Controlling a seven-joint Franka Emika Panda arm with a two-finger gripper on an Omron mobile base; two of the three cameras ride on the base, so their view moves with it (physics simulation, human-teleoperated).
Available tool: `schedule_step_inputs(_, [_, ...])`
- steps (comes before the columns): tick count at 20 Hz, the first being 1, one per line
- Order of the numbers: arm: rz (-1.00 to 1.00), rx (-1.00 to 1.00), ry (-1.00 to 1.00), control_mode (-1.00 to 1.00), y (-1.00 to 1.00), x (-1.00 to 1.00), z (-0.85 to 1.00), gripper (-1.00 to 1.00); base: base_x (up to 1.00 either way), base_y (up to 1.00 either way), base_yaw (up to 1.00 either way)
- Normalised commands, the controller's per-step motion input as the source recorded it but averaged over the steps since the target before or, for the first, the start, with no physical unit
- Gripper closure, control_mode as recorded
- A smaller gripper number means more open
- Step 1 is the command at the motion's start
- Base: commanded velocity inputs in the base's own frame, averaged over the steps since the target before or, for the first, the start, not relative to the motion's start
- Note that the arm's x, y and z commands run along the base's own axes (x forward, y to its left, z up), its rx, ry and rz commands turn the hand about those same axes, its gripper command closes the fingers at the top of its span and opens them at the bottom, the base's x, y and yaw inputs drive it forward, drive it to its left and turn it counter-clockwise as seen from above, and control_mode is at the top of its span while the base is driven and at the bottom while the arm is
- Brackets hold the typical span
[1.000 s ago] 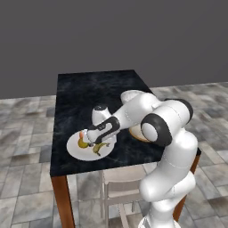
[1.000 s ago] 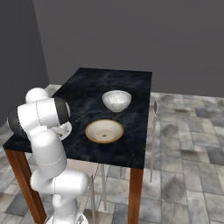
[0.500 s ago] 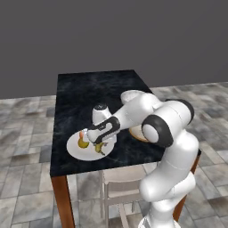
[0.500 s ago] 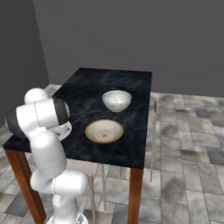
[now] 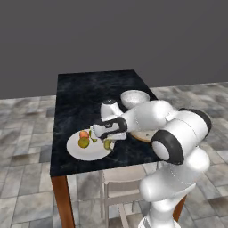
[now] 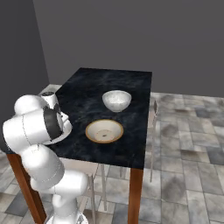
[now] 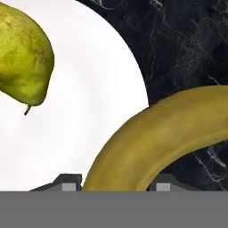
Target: Take the fruits from the plate on the dining counter and place two fruits in each bowl.
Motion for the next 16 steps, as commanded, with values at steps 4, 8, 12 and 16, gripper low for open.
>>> schedule_step_inputs(4, [0.01, -0.02, -0.04, -1.00, -1.00, -0.08, 0.68, 1.00, 0.00, 0.00, 0.00])
schedule_step_inputs(8, [0.04, -0.03, -0.01, -1.00, -1.00, 0.00, 0.72, 1.00, 0.00, 0.00, 0.00])
schedule_step_inputs(12, [0.00, -0.02, 0.00, -1.00, -1.00, 0.06, 0.29, 1.00, 0.00, 0.00, 0.00])
schedule_step_inputs(16, [0.00, 0.00, 0.03, -1.00, -1.00, 0.27, -0.03, 1.00, 0.00, 0.00, 0.00])
